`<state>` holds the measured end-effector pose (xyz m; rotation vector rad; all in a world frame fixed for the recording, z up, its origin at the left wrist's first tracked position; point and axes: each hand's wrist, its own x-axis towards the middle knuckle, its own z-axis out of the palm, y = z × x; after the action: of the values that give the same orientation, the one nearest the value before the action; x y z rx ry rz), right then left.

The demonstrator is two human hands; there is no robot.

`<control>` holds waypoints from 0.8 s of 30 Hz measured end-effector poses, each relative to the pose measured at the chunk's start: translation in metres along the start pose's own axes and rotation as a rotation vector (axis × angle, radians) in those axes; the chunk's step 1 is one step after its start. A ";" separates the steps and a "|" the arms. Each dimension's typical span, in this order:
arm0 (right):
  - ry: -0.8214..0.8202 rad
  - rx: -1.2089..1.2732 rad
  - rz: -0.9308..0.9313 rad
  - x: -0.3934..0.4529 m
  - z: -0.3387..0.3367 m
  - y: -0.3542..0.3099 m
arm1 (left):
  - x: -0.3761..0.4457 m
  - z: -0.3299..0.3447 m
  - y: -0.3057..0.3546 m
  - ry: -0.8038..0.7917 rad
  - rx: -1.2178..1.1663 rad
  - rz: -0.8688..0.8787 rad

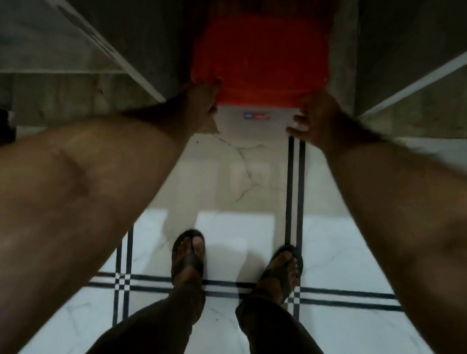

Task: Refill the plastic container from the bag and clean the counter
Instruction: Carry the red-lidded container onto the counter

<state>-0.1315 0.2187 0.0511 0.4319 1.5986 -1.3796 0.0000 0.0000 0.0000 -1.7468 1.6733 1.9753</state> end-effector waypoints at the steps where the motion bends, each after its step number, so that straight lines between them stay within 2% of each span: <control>1: -0.010 0.063 0.038 -0.021 0.002 0.004 | -0.025 -0.002 0.003 -0.014 -0.013 -0.028; 4: 0.057 0.217 0.195 -0.085 -0.004 0.030 | -0.092 -0.017 -0.007 -0.019 -0.021 -0.084; 7: 0.242 0.265 0.245 -0.146 -0.010 0.051 | -0.164 -0.030 0.009 -0.003 -0.030 -0.153; 10: 0.426 0.282 0.186 -0.234 -0.017 0.046 | -0.244 -0.043 0.039 -0.032 0.004 -0.199; 15: 0.528 0.210 0.111 -0.367 -0.031 0.003 | -0.367 -0.066 0.101 -0.080 -0.011 -0.177; 21: 0.568 0.198 -0.144 -0.496 -0.053 -0.085 | -0.516 -0.104 0.180 -0.253 0.016 -0.135; 24: 0.535 0.172 -0.232 -0.538 -0.060 -0.123 | -0.569 -0.107 0.213 -0.237 -0.032 -0.056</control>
<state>0.0128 0.3993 0.5562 0.7892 2.0135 -1.6794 0.1571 0.1697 0.5717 -1.4812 1.5089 2.0980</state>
